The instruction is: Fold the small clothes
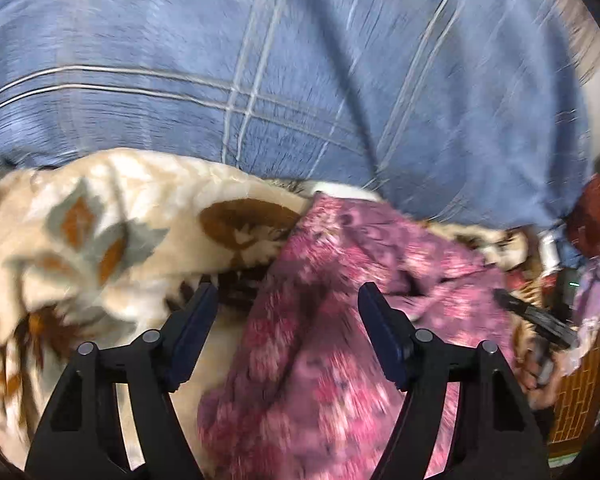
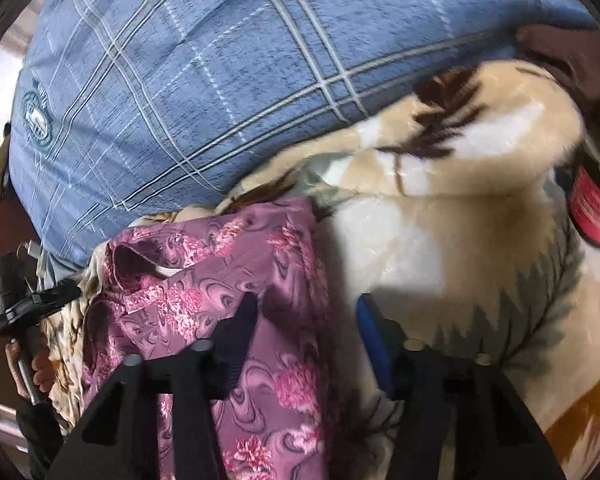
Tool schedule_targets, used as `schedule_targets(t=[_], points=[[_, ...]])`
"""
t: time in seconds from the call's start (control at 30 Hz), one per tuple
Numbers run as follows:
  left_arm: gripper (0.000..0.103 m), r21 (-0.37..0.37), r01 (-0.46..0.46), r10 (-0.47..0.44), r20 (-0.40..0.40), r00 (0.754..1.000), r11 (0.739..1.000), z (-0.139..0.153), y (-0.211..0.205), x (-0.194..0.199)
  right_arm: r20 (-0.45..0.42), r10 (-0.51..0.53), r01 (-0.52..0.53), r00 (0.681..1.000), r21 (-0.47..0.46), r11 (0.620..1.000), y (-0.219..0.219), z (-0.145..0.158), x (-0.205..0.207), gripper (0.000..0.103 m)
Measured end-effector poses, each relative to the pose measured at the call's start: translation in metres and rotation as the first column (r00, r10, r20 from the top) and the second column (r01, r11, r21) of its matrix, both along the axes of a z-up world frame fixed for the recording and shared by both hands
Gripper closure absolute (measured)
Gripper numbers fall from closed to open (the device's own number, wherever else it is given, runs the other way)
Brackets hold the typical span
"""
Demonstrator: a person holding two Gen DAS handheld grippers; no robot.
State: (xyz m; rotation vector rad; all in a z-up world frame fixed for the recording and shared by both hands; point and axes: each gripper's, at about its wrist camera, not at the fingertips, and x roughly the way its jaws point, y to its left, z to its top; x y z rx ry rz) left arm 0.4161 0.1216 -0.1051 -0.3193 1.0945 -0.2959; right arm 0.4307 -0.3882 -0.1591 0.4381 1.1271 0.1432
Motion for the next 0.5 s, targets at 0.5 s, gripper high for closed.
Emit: schedule_targets(t=[0.5], points=[[0.025, 0.460, 0.176, -0.255, 0.115, 0.960, 0.870, -0.048, -0.118, -0.104, 0.079, -0.058, 0.059, 0.995, 0.001, 0.998, -0.010, 0.022, -0.016, 0.094]])
